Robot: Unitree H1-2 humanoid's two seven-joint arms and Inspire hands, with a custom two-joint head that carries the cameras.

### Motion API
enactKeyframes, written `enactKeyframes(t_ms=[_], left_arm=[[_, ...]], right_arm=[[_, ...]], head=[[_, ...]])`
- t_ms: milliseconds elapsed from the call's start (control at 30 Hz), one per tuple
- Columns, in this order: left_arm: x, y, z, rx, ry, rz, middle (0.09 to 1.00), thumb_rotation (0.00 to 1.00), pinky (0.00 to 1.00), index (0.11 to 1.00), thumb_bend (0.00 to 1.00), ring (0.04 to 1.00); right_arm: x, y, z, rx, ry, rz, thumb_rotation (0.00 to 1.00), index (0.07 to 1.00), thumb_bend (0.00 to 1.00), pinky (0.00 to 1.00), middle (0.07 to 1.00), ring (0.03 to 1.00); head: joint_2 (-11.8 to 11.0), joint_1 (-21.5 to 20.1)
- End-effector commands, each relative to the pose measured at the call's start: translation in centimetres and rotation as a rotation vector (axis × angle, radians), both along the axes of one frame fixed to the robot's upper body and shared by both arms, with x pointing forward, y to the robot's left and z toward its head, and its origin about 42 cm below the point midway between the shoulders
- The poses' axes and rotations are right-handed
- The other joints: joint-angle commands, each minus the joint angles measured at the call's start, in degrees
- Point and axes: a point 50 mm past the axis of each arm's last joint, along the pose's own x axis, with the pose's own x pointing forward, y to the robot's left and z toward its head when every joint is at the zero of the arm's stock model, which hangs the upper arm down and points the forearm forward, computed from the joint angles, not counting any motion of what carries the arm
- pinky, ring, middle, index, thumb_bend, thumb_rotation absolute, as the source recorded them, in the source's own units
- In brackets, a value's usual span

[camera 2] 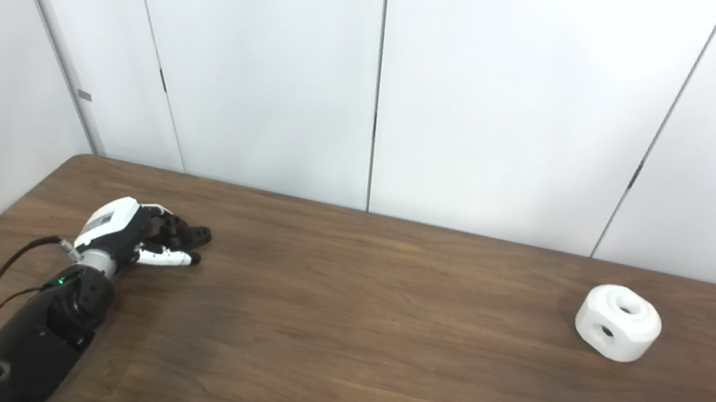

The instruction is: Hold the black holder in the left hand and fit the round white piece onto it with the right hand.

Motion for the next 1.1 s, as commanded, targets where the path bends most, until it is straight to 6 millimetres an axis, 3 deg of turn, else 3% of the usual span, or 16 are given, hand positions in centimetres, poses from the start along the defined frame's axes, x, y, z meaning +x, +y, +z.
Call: enactKeyframes(t_ms=[0, 333, 1067], left_arm=[[1.3, 0.9, 3.6, 0.051, -0.084, -0.002, 0.887, 0.38, 1.00, 0.715, 0.85, 0.950], [1.4, 1.4, 4.2, 0.079, -0.084, 0.020, 0.868, 0.34, 1.00, 0.683, 0.83, 0.955], [1.2, 1.9, 4.6, 0.090, -0.068, 0.020, 0.818, 0.21, 1.00, 0.606, 0.82, 0.913]], right_arm=[[-0.1, 0.0, 0.6, 0.002, -0.024, 0.030, 1.00, 1.000, 0.55, 0.87, 0.979, 0.962], [-0.2, -0.6, 0.3, 0.008, -0.021, 0.035, 1.00, 1.000, 0.59, 0.88, 0.976, 0.965], [-0.3, -1.6, 0.7, 0.012, -0.020, 0.021, 1.00, 1.000, 0.66, 0.87, 0.964, 0.956]], head=[[0.0, 0.1], [2.9, 0.8], [3.9, 1.3]])
